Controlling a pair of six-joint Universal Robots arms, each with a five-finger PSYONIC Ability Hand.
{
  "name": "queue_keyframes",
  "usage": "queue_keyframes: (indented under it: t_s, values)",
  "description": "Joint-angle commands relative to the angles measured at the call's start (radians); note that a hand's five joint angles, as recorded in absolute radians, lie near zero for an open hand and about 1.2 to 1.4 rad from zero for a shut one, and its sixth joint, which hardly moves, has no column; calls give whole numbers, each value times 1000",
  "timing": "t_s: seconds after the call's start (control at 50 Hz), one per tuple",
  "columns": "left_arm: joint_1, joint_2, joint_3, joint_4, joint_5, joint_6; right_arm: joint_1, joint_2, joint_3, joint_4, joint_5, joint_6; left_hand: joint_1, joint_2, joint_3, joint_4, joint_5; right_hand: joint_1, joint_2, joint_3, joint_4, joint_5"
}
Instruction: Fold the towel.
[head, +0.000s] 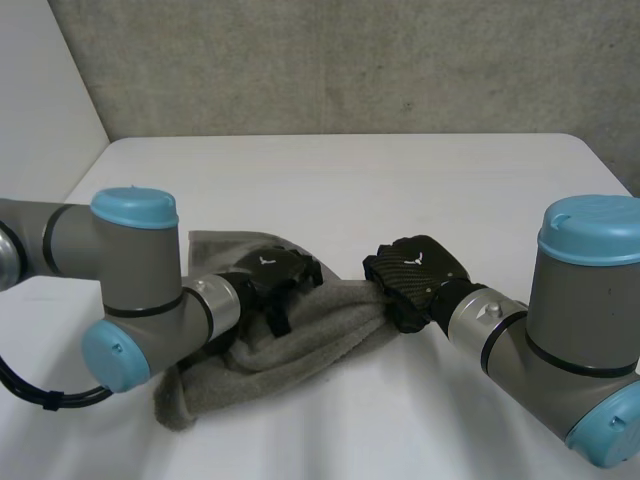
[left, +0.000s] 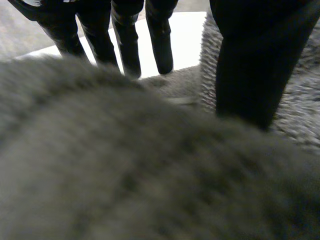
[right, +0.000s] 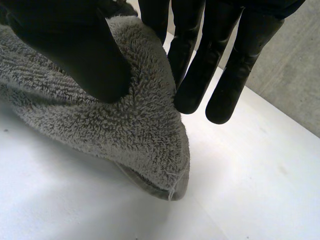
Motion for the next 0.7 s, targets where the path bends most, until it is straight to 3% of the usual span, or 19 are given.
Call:
queue_keyframes:
  t_s: [0.02, 0.04, 0.16, 0.26, 0.3, 0.34, 0.36, 0.38, 0.4, 0.42, 0.44, 0.48, 0.6, 0.66, 0.7]
  values:
    - [-7, -40, 21, 2, 31, -3, 1, -8, -7, -10, 4, -13, 597, 596, 596, 605, 605, 422, 225, 206, 202, 234]
    - [-7, -41, 32, 4, 28, -3, 1, -8, -8, -10, 4, -13, 849, 848, 848, 857, 857, 422, 225, 206, 202, 234]
    - [0, -27, 83, 64, -21, -5, 4, -3, -72, -22, 16, -48, 898, 897, 897, 906, 906, 422, 225, 206, 202, 234]
    - [7, 69, 184, 291, -173, -5, 7, 14, -213, -86, 114, -123, 898, 897, 897, 906, 906, 422, 225, 206, 202, 234]
    - [9, 100, 216, 370, -193, -8, 12, 35, -352, -187, 215, -167, 898, 897, 897, 906, 906, 422, 225, 206, 202, 234]
    - [7, 125, 242, 445, -198, -8, 14, 43, -418, -268, 255, -174, 898, 897, 897, 906, 906, 422, 225, 206, 202, 234]
    - [6, 155, 267, 526, -204, -8, 14, 43, -419, -269, 256, -174, 898, 897, 897, 906, 906, 422, 225, 206, 202, 234]
    - [7, 189, 281, 607, -205, -8, 15, 41, -463, -374, 284, -177, 898, 897, 897, 906, 906, 422, 225, 206, 202, 234]
    - [7, 189, 281, 608, -206, -8, 15, 41, -463, -375, 285, -177, 898, 897, 897, 906, 906, 422, 225, 206, 202, 234]
    - [7, 219, 282, 684, -207, -8, 18, 35, -490, -509, 306, -175, 898, 897, 897, 906, 906, 422, 225, 206, 202, 234]
    - [9, 248, 282, 749, -213, -9, 18, 35, -491, -510, 306, -175, 898, 897, 897, 906, 906, 422, 225, 206, 202, 234]
    - [9, 265, 279, 798, -218, -9, 20, 9, -488, -681, 332, -183, 898, 897, 897, 906, 906, 422, 225, 206, 202, 234]
    - [7, 283, 131, 763, -218, 0, 47, 3, -429, -631, 297, -186, 898, 897, 897, 906, 906, 422, 225, 206, 202, 234]
    - [7, 276, 77, 749, -218, 2, 81, 6, -367, -545, 228, -195, 898, 897, 897, 906, 906, 422, 225, 206, 202, 234]
    - [7, 261, -62, 710, -218, 5, 87, 18, -307, -402, 188, -215, 898, 897, 897, 906, 906, 422, 225, 206, 202, 234]
